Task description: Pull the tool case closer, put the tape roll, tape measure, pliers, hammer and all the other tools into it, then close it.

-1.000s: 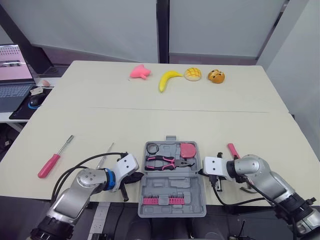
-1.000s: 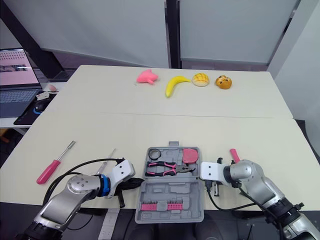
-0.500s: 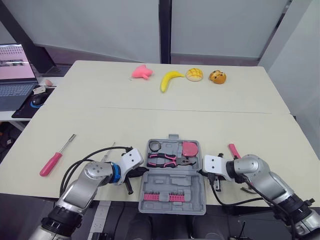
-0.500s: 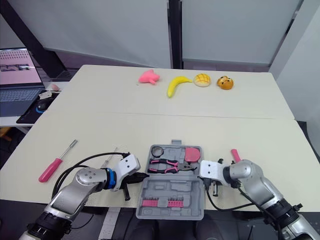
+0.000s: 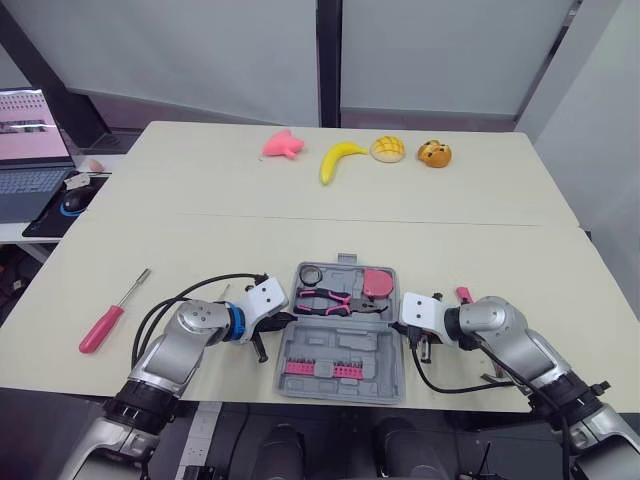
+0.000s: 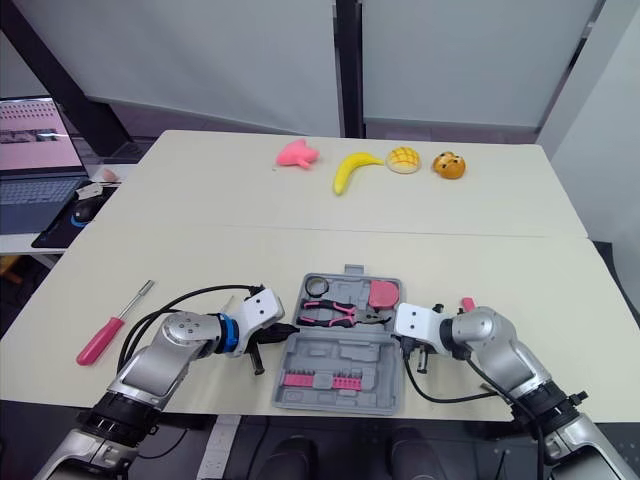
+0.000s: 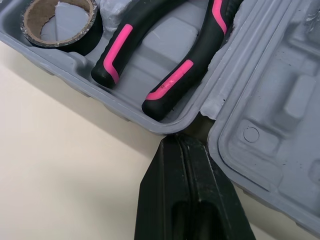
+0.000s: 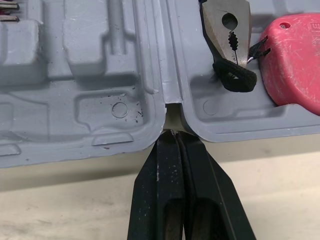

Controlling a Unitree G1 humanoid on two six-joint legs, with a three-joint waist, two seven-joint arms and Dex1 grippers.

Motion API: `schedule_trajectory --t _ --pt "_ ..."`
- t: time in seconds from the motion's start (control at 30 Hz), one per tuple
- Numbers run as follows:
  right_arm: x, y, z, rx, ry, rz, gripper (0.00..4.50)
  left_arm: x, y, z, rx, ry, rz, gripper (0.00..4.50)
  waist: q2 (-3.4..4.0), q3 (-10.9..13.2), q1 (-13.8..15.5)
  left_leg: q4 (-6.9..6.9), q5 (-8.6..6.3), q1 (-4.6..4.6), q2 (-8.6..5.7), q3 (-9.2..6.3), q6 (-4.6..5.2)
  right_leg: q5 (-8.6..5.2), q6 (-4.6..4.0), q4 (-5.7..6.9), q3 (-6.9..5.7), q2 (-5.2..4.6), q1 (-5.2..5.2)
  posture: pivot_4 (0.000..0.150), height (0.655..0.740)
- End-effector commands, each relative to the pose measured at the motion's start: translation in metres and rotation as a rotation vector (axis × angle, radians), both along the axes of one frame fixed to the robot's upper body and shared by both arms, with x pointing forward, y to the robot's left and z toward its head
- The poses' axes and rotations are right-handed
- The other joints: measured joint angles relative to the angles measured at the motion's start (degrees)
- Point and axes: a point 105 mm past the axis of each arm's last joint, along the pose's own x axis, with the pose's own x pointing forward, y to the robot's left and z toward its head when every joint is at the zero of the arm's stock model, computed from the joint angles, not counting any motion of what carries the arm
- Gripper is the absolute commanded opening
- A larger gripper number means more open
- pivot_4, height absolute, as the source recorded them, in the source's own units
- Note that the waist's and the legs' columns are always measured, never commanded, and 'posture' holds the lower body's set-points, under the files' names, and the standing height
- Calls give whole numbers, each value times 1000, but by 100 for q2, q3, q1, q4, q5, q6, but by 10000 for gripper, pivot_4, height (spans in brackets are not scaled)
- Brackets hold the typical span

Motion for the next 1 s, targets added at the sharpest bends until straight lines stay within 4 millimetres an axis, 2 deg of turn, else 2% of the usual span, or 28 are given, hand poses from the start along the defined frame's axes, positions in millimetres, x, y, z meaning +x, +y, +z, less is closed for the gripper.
schedule_trajectory --t 0.03,0.43,1.0 --pt "6 14 13 45 -66 39 105 2 -21 4 -30 -32 -65 0 0 0 2 0 0 0 0 0 0 0 0 0 0 0 0 1500 7400" --pt "15 14 14 52 -81 21 105 16 -30 6 -38 -61 -70 0 0 0 10 1 0 -1 -2 0 0 1 1 0 1 -1 0 1500 7400" --pt "25 12 15 46 -109 4 105 23 -31 6 -39 -67 -67 0 1 -1 9 1 0 0 -3 -1 0 2 2 0 0 -1 1 1500 7400"
